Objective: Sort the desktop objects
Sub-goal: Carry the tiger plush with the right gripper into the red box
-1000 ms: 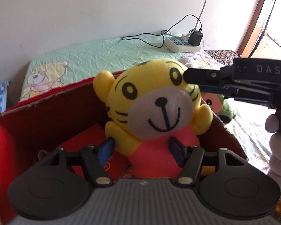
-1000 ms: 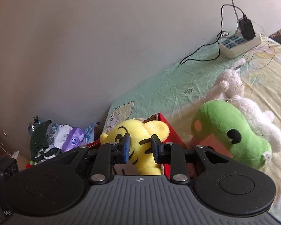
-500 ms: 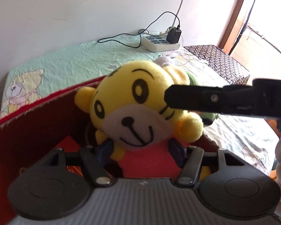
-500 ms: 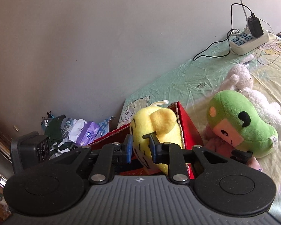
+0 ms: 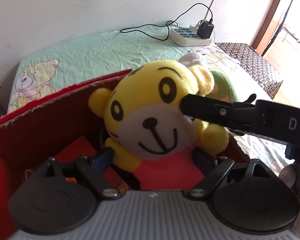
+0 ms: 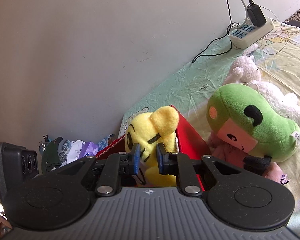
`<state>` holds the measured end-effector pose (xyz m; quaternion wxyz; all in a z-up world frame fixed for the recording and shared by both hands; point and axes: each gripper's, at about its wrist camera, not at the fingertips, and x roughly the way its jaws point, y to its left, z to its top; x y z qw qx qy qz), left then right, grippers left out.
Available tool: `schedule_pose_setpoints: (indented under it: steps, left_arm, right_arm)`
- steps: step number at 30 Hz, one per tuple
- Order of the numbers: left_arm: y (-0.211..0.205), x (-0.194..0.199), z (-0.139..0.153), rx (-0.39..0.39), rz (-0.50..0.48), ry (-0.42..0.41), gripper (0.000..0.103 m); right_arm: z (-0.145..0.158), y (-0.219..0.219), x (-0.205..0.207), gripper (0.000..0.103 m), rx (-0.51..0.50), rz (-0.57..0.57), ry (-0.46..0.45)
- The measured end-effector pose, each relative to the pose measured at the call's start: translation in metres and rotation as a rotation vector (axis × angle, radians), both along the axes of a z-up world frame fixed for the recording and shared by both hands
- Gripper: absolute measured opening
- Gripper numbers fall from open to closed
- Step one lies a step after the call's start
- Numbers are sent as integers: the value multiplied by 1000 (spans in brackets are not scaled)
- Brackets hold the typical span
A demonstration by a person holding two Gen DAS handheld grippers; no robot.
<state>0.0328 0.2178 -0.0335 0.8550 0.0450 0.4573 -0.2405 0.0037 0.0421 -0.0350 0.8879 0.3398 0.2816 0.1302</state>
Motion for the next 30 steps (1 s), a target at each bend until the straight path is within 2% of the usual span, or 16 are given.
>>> schedule_pose_setpoints:
  steps: [10,17,24,30]
  left_arm:
    - [0,-2,1,16,21,-4,95]
    - [-2,-9,5,53,43,-32,99]
    - [4,-13,10,43,86,-9,99]
    - [0,-22,13,82,107,-27,99]
  right_arm:
    - [6,4,-10,18,-83,-20,-7]
    - [7,0,-16,22,-62,-45,19]
    - [7,0,-21,24,-71,-66,39]
    - [9,2,-23,24,-95,-66,45]
